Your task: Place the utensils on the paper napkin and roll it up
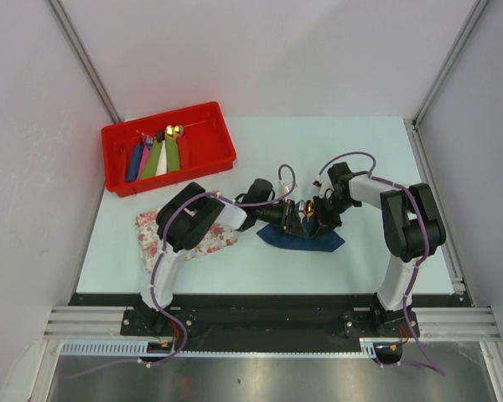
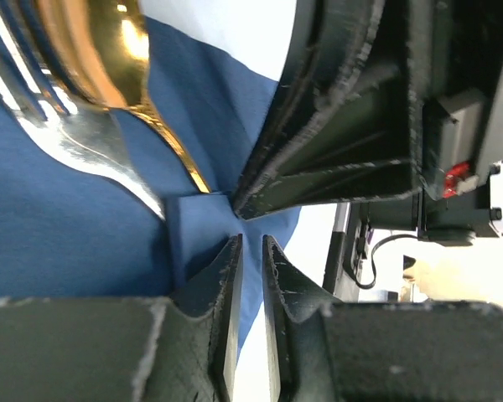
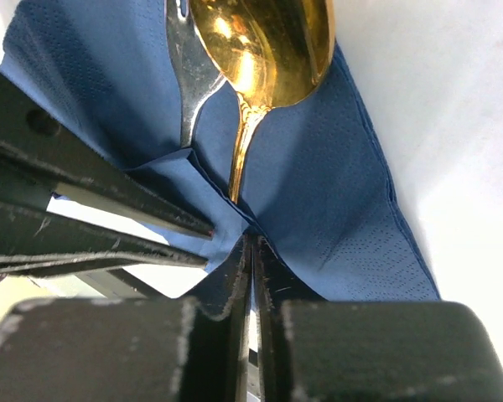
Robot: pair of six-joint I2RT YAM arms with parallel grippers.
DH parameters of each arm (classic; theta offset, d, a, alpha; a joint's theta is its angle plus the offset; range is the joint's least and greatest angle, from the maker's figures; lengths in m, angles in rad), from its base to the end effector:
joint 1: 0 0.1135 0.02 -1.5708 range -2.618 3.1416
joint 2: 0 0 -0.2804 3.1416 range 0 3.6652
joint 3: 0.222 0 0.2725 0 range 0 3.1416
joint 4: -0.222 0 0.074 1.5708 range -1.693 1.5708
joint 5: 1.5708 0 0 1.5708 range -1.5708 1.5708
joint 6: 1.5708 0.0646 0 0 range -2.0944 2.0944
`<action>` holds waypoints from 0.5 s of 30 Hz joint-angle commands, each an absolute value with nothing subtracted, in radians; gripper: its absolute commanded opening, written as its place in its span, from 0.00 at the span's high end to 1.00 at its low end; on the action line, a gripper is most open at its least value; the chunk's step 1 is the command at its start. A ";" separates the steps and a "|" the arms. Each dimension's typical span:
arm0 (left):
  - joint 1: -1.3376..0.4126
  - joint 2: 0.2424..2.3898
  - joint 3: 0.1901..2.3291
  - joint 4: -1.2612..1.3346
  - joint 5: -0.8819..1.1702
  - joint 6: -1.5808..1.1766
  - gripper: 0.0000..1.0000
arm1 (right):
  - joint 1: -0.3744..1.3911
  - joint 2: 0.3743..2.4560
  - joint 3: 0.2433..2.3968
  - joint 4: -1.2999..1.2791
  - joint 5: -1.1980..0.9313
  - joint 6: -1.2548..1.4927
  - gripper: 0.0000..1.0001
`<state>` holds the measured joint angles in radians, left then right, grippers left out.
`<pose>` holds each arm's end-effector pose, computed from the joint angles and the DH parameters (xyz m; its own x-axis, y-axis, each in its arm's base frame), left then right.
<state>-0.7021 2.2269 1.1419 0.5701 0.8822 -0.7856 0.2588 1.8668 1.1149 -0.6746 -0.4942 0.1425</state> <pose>0.3254 -0.3406 0.0720 -0.9189 0.1887 -0.3464 0.3870 0.2611 -0.8844 0.3361 0.1207 0.1145 -0.9883 -0.1323 -0.0757 -0.1524 0.8611 0.4851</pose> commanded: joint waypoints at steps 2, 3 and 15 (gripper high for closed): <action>-0.686 2.244 1.180 0.523 0.853 -0.759 0.81 | 0.229 1.818 1.134 -0.676 -0.518 0.127 0.90; -0.684 2.246 1.178 0.520 0.851 -0.759 0.81 | 0.226 1.809 1.132 -0.681 -0.543 0.132 0.90; -0.680 2.243 1.178 0.509 0.853 -0.750 0.81 | 0.250 1.789 1.081 -0.756 -0.623 0.107 0.92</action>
